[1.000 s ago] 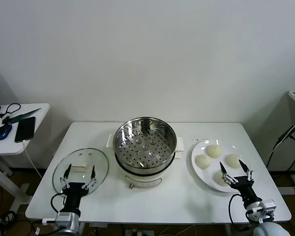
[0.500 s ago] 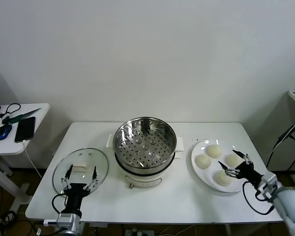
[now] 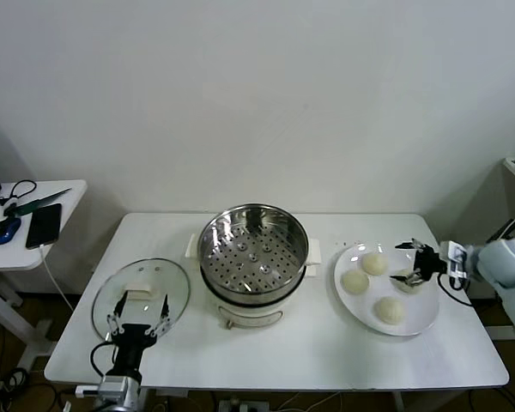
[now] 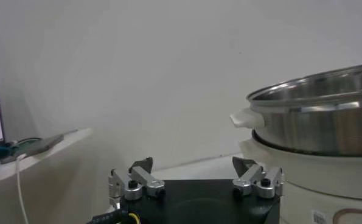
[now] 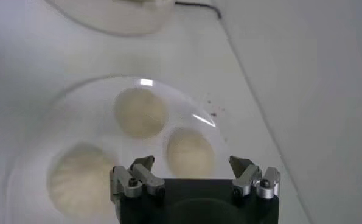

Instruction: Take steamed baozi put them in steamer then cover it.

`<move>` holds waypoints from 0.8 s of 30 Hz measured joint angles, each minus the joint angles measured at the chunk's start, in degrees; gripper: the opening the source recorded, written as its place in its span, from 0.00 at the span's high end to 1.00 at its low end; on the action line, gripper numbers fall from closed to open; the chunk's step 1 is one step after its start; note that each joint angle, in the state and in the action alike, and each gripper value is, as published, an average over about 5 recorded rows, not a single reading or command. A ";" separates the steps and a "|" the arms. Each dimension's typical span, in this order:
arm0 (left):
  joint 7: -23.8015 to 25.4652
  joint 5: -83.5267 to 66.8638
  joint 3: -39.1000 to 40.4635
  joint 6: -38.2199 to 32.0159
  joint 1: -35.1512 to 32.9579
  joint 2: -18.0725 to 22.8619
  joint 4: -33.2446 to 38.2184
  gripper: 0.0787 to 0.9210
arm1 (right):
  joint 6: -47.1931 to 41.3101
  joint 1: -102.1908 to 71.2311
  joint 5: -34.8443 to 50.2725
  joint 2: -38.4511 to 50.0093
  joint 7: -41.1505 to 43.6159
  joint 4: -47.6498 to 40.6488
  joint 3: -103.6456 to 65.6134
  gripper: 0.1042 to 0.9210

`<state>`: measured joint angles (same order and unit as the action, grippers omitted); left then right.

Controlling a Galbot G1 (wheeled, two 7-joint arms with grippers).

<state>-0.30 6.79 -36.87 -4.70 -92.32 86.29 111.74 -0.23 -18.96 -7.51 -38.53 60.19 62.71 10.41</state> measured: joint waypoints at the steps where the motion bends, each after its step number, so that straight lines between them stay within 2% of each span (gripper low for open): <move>1: -0.01 -0.02 -0.02 0.01 -0.01 -0.02 -0.06 0.12 | 0.19 2.42 -0.44 -0.54 0.72 -1.49 2.54 0.12; 11: -0.15 -0.03 -0.39 0.20 0.02 -0.29 -0.51 0.12 | 1.33 15.85 -4.18 -8.04 4.79 -14.81 18.50 0.12; 24: -0.28 0.26 -1.23 0.27 -0.12 -0.17 -1.10 0.12 | 2.77 19.81 -7.26 -16.62 5.73 -26.24 24.25 0.12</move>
<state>-0.58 7.05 -38.11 -4.43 -92.44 86.12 110.64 2.54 0.85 -14.77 -55.15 65.92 36.47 34.66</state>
